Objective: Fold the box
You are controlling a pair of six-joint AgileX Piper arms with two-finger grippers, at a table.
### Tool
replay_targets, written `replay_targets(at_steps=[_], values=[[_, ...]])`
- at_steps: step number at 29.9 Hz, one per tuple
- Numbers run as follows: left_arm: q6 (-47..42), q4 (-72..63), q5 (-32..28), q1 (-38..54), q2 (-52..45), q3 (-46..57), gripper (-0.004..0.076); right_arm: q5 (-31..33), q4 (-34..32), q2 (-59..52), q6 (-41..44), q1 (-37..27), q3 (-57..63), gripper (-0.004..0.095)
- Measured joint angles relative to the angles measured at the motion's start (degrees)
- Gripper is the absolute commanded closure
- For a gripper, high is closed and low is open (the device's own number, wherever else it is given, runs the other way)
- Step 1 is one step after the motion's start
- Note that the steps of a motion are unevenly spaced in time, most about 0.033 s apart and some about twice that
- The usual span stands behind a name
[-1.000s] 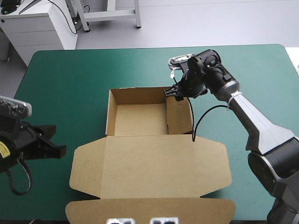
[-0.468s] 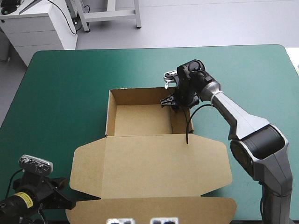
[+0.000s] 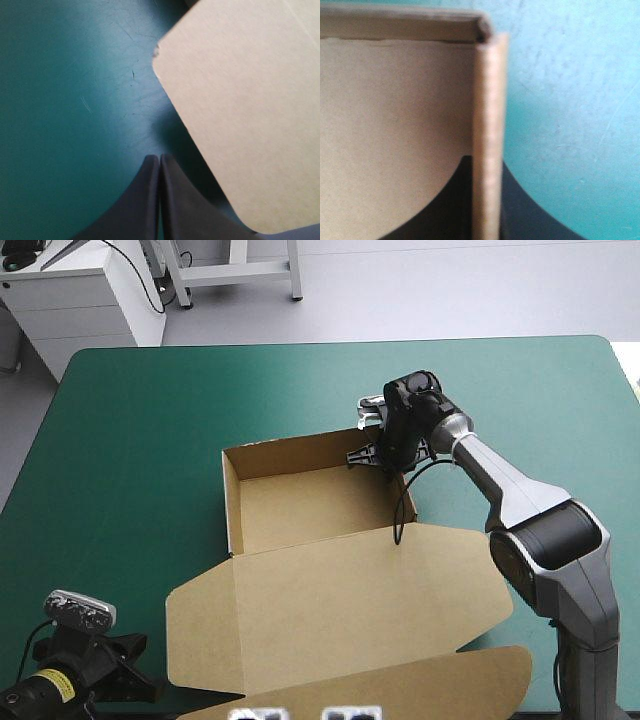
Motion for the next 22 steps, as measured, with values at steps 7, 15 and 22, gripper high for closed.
replay_targets(at_steps=[7,15,22], values=[[0.0,0.0,0.0,0.0,0.0,0.0,0.0732,0.0,-1.1,-2.6,0.0,-8.2,0.1,0.0928],[0.0,0.0,-0.1,0.0,0.0,0.0,0.0732,0.0,-2.6,-10.1,-2.7,-27.6,0.1,0.0928],[0.0,-0.4,-0.1,0.0,0.0,0.0,0.0732,0.2,-5.1,-10.6,-2.9,-45.2,0.1,0.0928]])
